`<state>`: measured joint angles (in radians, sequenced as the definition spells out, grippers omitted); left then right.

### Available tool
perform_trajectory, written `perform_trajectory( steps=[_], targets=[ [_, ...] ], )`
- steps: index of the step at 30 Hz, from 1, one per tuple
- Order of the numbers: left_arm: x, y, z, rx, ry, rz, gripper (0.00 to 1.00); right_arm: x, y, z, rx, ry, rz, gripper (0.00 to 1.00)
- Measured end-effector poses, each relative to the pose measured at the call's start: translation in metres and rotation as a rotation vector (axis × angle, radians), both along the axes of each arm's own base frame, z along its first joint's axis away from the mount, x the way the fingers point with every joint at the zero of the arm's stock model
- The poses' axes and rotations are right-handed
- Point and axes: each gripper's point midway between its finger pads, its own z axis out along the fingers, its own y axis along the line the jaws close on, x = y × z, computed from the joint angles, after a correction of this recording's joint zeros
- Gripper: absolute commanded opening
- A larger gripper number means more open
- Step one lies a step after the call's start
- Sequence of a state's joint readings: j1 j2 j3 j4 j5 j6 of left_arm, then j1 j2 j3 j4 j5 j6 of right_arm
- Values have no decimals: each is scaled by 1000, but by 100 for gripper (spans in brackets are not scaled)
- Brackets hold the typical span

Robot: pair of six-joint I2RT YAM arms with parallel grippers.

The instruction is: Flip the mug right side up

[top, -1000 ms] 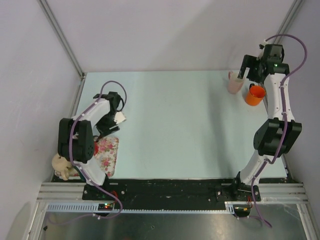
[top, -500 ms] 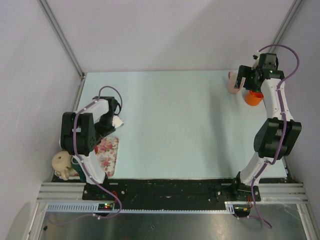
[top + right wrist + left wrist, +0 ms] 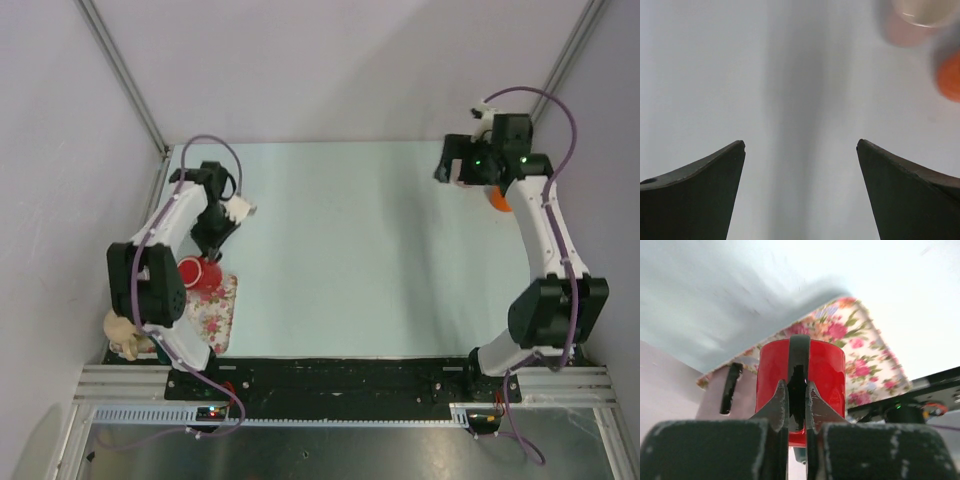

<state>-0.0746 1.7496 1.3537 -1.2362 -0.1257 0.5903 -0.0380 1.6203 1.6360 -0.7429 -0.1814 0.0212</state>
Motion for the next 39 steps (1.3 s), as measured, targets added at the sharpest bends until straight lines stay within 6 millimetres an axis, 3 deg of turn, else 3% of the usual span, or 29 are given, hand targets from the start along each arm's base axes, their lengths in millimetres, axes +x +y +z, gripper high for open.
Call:
perform_trajectory(
  steps=[3, 5, 8, 10, 13, 15, 19, 22, 24, 26, 30, 33, 34, 35, 36, 37, 39],
  targets=[
    [29, -34, 49, -140, -189, -5, 0, -21, 64, 21, 65, -86, 188, 99],
    [42, -61, 86, -253, -301, -34, 0, -43, 128, 42, 163, -176, 383, 100],
    [53, -104, 144, -440, -442, -88, 0, -78, 210, 72, 368, -277, 627, 100],
    [55, -130, 185, -571, -516, -121, 0, -99, 253, 89, 511, -317, 760, 100],
    [53, -157, 236, -721, -603, -157, 0, -120, 301, 114, 702, -348, 915, 99],
    [49, -168, 264, -793, -644, -172, 0, -128, 321, 123, 798, -344, 981, 99],
    [38, -186, 302, -899, -697, -209, 0, -137, 347, 126, 945, -276, 1062, 99],
    [30, -196, 311, -945, -685, -224, 0, -144, 358, 125, 1001, -217, 1101, 96],
    [25, -202, 312, -969, -664, -227, 0, -151, 365, 128, 1028, -196, 1132, 88],
    [24, -207, 311, -981, -648, -229, 0, -161, 371, 134, 1046, -189, 1173, 68],
    [20, -213, 312, -1009, -624, -222, 0, -180, 384, 147, 1068, -168, 1261, 13],
    [17, -212, 321, -1011, -651, -238, 0, -179, 387, 143, 1087, -119, 1279, 2],
    [16, -212, 322, -1012, -653, -241, 11, -180, 385, 145, 1094, -108, 1289, 1],
    [16, -213, 324, -1020, -652, -243, 46, -179, 383, 145, 1096, -103, 1292, 0],
    [16, -214, 324, -1022, -655, -246, 73, -178, 380, 146, 1094, -103, 1293, 0],
    [19, -214, 325, -1013, -671, -242, 86, -173, 376, 145, 1082, -110, 1287, 0],
    [30, -211, 326, -979, -714, -220, 96, -161, 368, 135, 1042, -79, 1228, 0]
  ],
)
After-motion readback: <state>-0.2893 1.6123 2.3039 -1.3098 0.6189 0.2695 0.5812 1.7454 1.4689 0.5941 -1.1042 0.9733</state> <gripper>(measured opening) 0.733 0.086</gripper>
